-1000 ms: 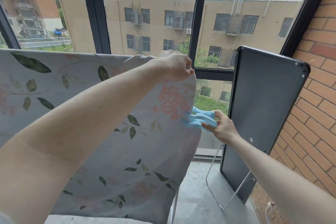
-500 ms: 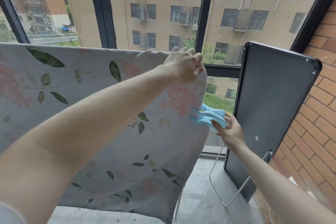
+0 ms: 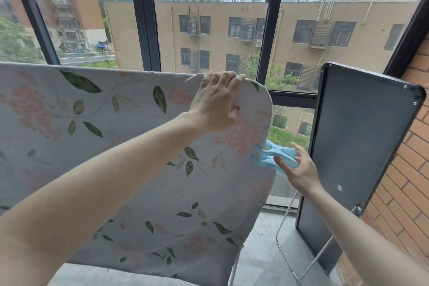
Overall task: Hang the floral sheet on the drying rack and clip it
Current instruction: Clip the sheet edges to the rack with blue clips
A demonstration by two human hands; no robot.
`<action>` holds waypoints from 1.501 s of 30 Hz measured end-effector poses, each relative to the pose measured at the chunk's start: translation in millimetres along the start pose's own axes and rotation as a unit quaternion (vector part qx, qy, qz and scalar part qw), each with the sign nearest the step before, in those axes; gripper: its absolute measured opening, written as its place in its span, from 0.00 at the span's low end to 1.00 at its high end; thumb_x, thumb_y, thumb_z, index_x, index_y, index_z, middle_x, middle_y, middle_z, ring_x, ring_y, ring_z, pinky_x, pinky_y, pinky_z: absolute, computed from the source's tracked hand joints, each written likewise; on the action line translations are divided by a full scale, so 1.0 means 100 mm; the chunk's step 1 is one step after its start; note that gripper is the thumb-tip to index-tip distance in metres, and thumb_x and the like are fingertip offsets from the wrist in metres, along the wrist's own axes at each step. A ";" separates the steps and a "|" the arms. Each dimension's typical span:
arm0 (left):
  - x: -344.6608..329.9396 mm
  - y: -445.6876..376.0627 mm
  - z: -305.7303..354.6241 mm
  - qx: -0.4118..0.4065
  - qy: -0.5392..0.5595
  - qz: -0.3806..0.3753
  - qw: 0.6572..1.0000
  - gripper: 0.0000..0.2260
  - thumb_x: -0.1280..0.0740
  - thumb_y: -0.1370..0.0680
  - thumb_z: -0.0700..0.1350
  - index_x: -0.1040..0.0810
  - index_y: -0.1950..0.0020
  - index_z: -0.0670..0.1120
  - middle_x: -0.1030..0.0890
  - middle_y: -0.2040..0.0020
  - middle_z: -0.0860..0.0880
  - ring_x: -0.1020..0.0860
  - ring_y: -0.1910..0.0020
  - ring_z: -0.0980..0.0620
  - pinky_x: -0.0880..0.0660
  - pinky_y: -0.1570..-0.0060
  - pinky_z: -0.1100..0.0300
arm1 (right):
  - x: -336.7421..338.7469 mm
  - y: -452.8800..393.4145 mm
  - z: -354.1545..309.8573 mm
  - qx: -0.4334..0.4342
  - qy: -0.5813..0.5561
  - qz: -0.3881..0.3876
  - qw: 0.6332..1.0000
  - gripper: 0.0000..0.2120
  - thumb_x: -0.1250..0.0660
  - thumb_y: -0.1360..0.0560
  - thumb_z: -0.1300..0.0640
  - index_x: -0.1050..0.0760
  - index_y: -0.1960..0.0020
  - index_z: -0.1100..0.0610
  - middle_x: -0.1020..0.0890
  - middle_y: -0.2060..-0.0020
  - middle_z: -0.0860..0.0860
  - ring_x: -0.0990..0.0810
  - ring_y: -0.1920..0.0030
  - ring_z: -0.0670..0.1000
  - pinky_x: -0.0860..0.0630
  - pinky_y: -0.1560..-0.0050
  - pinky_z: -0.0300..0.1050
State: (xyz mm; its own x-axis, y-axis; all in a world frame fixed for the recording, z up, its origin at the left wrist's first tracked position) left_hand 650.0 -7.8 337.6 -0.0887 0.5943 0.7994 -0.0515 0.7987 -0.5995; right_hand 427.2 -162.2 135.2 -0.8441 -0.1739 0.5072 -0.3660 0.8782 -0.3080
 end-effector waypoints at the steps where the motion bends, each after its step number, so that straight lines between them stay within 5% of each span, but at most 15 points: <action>1: 0.02 0.00 0.00 0.003 0.000 -0.007 1.000 0.35 0.33 0.24 0.53 0.40 0.18 0.48 0.35 0.23 0.47 0.39 0.22 0.43 0.49 0.20 0.44 | 0.01 0.00 0.00 -0.007 -0.009 -0.004 1.000 0.43 0.31 0.38 0.22 0.25 0.34 0.49 0.18 0.45 0.44 0.18 0.51 0.43 0.23 0.54 0.36; 5: 0.05 -0.05 0.02 -0.002 -0.008 -0.030 1.000 0.35 0.33 0.24 0.54 0.40 0.19 0.51 0.34 0.24 0.49 0.38 0.24 0.43 0.46 0.22 0.46 | 0.13 -0.04 -0.06 0.013 -0.037 0.042 0.998 0.27 0.24 0.34 0.31 0.24 0.52 0.53 0.15 0.60 0.48 0.20 0.66 0.39 0.26 0.69 0.33; 10: 0.03 -0.02 0.02 0.014 -0.010 -0.039 0.999 0.37 0.32 0.25 0.53 0.42 0.19 0.50 0.36 0.23 0.48 0.40 0.23 0.43 0.50 0.20 0.45 | 0.68 -0.01 0.09 -0.037 -0.168 0.160 0.972 0.35 0.30 0.39 0.25 0.24 0.53 0.56 0.21 0.62 0.48 0.24 0.67 0.38 0.29 0.68 0.30; 14: 0.11 0.24 0.24 -0.023 0.025 0.061 0.998 0.33 0.31 0.28 0.48 0.33 0.23 0.47 0.34 0.25 0.46 0.39 0.22 0.43 0.52 0.19 0.44 | 0.28 0.23 0.56 -0.183 -0.307 -0.002 0.934 0.46 0.16 0.48 0.32 0.23 0.40 0.57 0.18 0.47 0.53 0.15 0.53 0.49 0.15 0.57 0.44; 17: -0.13 0.61 0.52 -0.066 0.072 0.106 0.990 0.22 0.31 0.31 0.43 0.23 0.36 0.46 0.25 0.35 0.47 0.28 0.34 0.44 0.30 0.33 0.47 | -0.09 0.49 0.83 -0.274 -0.358 -0.054 0.891 0.33 0.20 0.34 0.52 0.25 0.33 0.61 0.18 0.43 0.56 0.16 0.49 0.51 0.14 0.50 0.51; 19: -0.58 0.81 0.62 -0.018 0.111 -0.017 0.993 0.18 0.30 0.27 0.46 0.22 0.38 0.48 0.22 0.39 0.49 0.24 0.40 0.45 0.25 0.45 0.51 | -0.24 0.57 0.96 -0.310 -0.399 -0.036 0.863 0.20 0.24 0.27 0.56 0.22 0.37 0.57 0.18 0.41 0.53 0.18 0.44 0.50 0.17 0.47 0.54; 21: -1.11 1.06 0.60 0.078 0.155 -0.203 0.964 0.20 0.31 0.23 0.52 0.25 0.32 0.51 0.24 0.36 0.53 0.24 0.39 0.48 0.25 0.45 0.53 | -0.35 0.55 0.99 -0.324 -0.435 -0.027 0.840 0.11 0.27 0.22 0.57 0.20 0.40 0.53 0.18 0.36 0.51 0.21 0.37 0.50 0.23 0.40 0.55; 23: -1.40 1.21 0.66 0.108 0.183 -0.272 0.938 0.20 0.32 0.22 0.55 0.26 0.31 0.53 0.26 0.34 0.56 0.23 0.38 0.51 0.24 0.44 0.54 | -0.41 0.51 1.03 -0.339 -0.473 -0.048 0.812 0.11 0.32 0.22 0.59 0.21 0.39 0.53 0.20 0.32 0.53 0.23 0.31 0.53 0.29 0.32 0.59; 27: -0.98 0.89 0.81 0.067 0.206 -0.120 0.969 0.14 0.30 0.24 0.52 0.23 0.38 0.55 0.21 0.42 0.57 0.20 0.46 0.53 0.22 0.49 0.54 | -0.41 0.34 0.81 -0.327 -0.576 -0.133 0.737 0.17 0.36 0.32 0.47 0.25 0.46 0.54 0.20 0.32 0.59 0.25 0.28 0.60 0.39 0.25 0.68; 30: -0.26 0.29 0.92 -0.006 0.204 0.050 0.978 0.11 0.29 0.26 0.50 0.20 0.44 0.53 0.20 0.45 0.57 0.19 0.49 0.53 0.23 0.51 0.57 | -0.33 0.07 0.66 -0.280 -0.584 -0.172 0.742 0.22 0.24 0.43 0.44 0.29 0.57 0.54 0.20 0.32 0.61 0.24 0.29 0.61 0.37 0.26 0.67; 33: 0.18 -0.42 0.80 -0.015 0.168 0.081 0.982 0.10 0.30 0.25 0.52 0.19 0.45 0.53 0.23 0.44 0.57 0.22 0.45 0.53 0.27 0.45 0.56 | -0.29 -0.27 0.38 -0.243 -0.590 -0.197 0.745 0.20 0.26 0.39 0.46 0.30 0.55 0.54 0.19 0.36 0.61 0.20 0.35 0.61 0.30 0.31 0.62; 35: 0.19 -0.89 0.57 0.046 0.143 0.011 0.989 0.10 0.31 0.23 0.54 0.19 0.44 0.53 0.24 0.44 0.56 0.23 0.45 0.52 0.29 0.45 0.56 | -0.25 -0.50 0.17 -0.221 -0.592 -0.205 0.747 0.12 0.36 0.31 0.47 0.27 0.56 0.56 0.18 0.42 0.60 0.18 0.41 0.61 0.29 0.35 0.61; 38: -0.15 -1.24 0.19 0.152 0.115 -0.189 0.963 0.15 0.35 0.19 0.59 0.17 0.43 0.50 0.19 0.42 0.51 0.21 0.49 0.50 0.26 0.51 0.55 | -0.17 -0.75 -0.14 -0.189 -0.589 -0.227 0.752 0.15 0.39 0.29 0.48 0.25 0.51 0.59 0.16 0.53 0.57 0.18 0.53 0.59 0.28 0.41 0.58; 42: -0.41 -1.02 -0.08 0.280 0.166 -0.427 0.844 0.17 0.35 0.20 0.58 0.16 0.41 0.49 0.13 0.45 0.46 0.15 0.52 0.44 0.18 0.49 0.51 | -0.02 -1.00 -0.55 -0.147 -0.605 -0.255 0.740 0.18 0.30 0.35 0.52 0.15 0.50 0.60 0.16 0.52 0.57 0.17 0.53 0.58 0.26 0.44 0.53; 45: -0.43 -0.81 -0.04 0.318 0.227 -0.499 0.773 0.17 0.31 0.24 0.56 0.12 0.46 0.45 0.13 0.47 0.44 0.16 0.52 0.41 0.20 0.40 0.46 | 0.02 -1.13 -0.76 -0.125 -0.580 -0.272 0.758 0.22 0.31 0.34 0.53 0.17 0.43 0.61 0.20 0.50 0.59 0.19 0.52 0.58 0.26 0.48 0.53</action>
State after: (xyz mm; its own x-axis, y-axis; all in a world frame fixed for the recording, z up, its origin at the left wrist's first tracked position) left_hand 662.2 -98.0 352.3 0.6621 -0.2015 0.7218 -0.3603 0.7589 0.5424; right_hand 496.3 -228.2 232.3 -0.4246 -0.6879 -0.5887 -0.8201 0.5677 -0.0718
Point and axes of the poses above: each hand's wrist, its own y-axis away from the middle knuckle, its own x-axis out of the back of the hand, z = x × y, the point moved 8 cm from there along -y, towards the middle knuckle
